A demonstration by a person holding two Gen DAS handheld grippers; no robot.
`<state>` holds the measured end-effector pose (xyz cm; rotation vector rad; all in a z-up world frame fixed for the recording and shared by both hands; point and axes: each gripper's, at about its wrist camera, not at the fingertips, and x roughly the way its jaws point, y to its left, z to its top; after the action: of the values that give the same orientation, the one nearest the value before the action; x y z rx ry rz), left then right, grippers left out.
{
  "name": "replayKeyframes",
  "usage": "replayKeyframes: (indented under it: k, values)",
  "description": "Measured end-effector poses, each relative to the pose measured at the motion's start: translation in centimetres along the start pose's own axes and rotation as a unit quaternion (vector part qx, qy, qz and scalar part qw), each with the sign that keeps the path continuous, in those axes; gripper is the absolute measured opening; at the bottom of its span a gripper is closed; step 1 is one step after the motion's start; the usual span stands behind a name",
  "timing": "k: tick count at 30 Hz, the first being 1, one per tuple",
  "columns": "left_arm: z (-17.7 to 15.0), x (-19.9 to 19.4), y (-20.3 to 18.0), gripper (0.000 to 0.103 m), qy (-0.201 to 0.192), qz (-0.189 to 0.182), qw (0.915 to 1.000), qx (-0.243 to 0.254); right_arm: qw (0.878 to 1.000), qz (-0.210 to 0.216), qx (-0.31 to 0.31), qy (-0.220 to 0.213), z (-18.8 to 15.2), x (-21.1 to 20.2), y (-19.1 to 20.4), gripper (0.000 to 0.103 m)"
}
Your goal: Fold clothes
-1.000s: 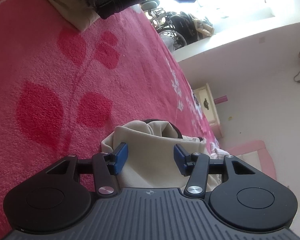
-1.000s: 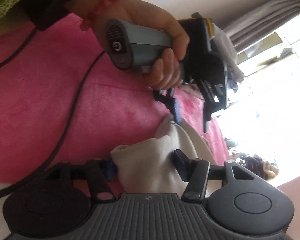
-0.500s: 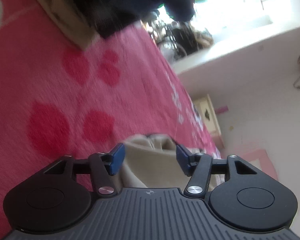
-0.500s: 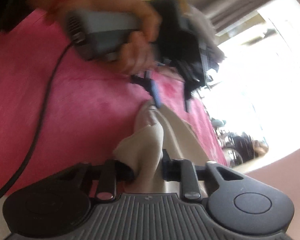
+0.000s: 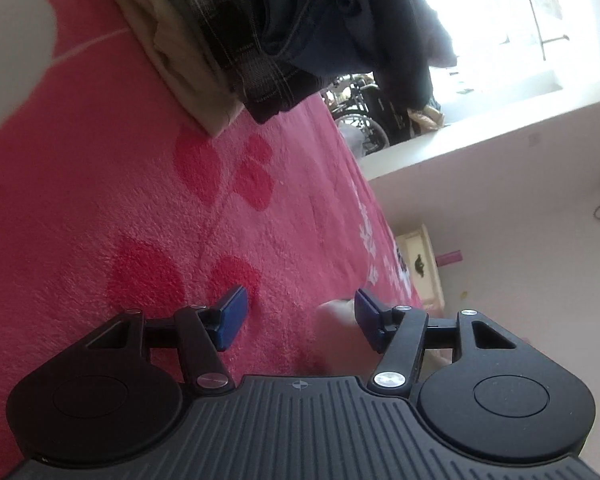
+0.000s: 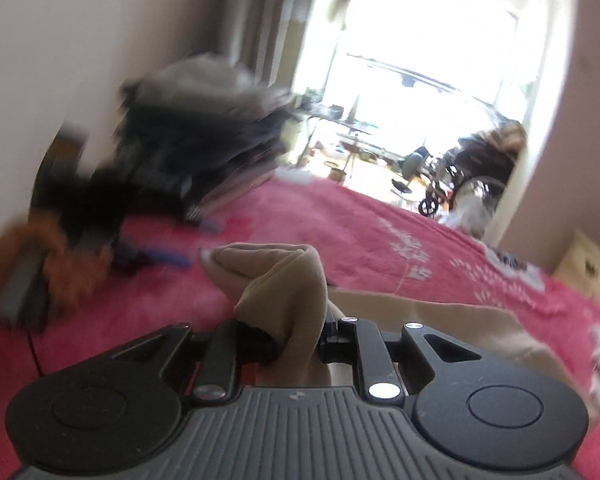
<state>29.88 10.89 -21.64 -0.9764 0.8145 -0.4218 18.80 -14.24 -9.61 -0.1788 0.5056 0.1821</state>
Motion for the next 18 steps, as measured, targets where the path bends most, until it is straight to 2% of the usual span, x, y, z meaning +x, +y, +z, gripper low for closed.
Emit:
replayKeyframes:
  k: [2, 4, 6, 9, 11, 14, 16, 18]
  values:
    - [-0.2, 0.2, -0.1, 0.059, 0.002, 0.004, 0.9999, 0.010, 0.998, 0.004, 0.057, -0.010, 1.0, -1.7, -3.3, 0.018]
    - [-0.4, 0.4, -0.4, 0.059, 0.006, 0.008, 0.9997, 0.022, 0.992, 0.007, 0.128, -0.021, 1.6, -1.8, -7.7, 0.018]
    - [-0.7, 0.8, -0.8, 0.060, 0.012, 0.006, 0.9994, 0.033, 0.978, 0.008, 0.205, -0.035, 1.3, -1.9, -12.8, 0.018]
    - [-1.1, 1.4, -1.3, 0.060, 0.024, 0.003, 0.9983, 0.052, 0.948, 0.015, 0.313, -0.048, -0.7, -1.6, -20.9, 0.018]
    - [-1.6, 1.9, -1.8, 0.060, 0.033, 0.001, 0.9970, 0.071, 0.924, 0.011, 0.380, -0.047, -3.4, -0.5, -25.5, 0.018]
    - [-2.9, 2.8, -2.8, 0.060, 0.057, -0.005, 0.9932, 0.102, 0.875, 0.005, 0.483, -0.035, -9.6, 2.3, -30.9, 0.018]
    - [-4.0, 3.5, -3.7, 0.060, 0.081, -0.014, 0.9892, 0.121, 0.834, -0.002, 0.552, -0.031, -13.9, 3.8, -33.2, 0.018]
    - [-4.9, 4.3, -4.6, 0.061, 0.113, -0.034, 0.9858, 0.120, 0.797, 0.005, 0.602, -0.047, -16.8, 4.2, -34.4, 0.018]
